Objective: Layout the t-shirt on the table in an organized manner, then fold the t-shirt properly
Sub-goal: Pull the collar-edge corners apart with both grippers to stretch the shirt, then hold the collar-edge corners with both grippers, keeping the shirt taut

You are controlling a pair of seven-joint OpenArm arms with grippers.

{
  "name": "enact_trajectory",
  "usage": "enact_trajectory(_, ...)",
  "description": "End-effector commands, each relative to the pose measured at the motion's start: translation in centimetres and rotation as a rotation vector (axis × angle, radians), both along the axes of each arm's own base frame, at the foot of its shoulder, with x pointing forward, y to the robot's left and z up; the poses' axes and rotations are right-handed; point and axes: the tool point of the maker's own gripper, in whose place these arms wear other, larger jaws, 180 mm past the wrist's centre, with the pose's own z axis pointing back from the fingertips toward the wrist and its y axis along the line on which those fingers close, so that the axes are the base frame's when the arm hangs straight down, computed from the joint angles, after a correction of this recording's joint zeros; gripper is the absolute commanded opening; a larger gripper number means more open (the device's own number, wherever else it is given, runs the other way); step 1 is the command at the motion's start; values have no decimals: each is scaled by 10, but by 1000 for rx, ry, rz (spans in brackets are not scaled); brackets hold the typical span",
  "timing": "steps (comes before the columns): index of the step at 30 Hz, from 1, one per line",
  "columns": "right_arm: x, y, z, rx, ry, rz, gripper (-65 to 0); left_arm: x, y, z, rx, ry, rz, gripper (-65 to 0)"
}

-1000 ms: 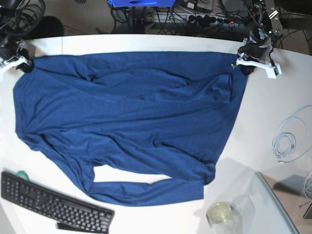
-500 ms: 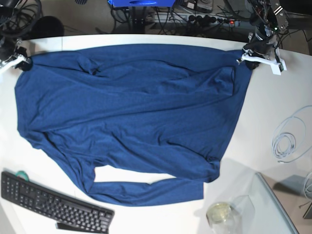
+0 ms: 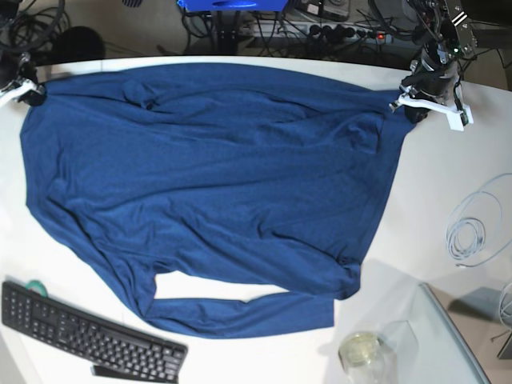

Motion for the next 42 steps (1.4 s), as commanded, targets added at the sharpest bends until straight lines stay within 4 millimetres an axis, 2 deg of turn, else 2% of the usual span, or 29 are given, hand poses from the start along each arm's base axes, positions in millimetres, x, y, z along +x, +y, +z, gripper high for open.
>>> enact_trajectory(1,8,-12,12,-30,-44,-5,-644,5,7,10,22,-33,1,-650)
enact_trajectory(12,10,-16,14,-38,-46,-3,-644,-30,7,-1,23,35,3,-650)
enact_trajectory(17,9,-16,13,-39,-44,-4,-644,-36,8,-2,26,47,4,-650)
enact_trajectory(24,1,-18,11,-40,-24,-17,-645,-38,6,6,38,37,-10,-650)
enact_trajectory(27,-2,-25,12,-56,-10,-29,-645,-39,7,4,36,45,-8,-650)
enact_trajectory(37,-3,-26,12,-57,1,-23,-645,-38,1,4,23,37,-4,-650)
enact_trajectory(39,-4,-26,11,-50,26,-35,-645,-34,-1,6,22,27,-9,-650)
enact_trajectory(42,5,-27,18,-62,22,-39,-645,-26,-5,16,28,-5,-17,-650)
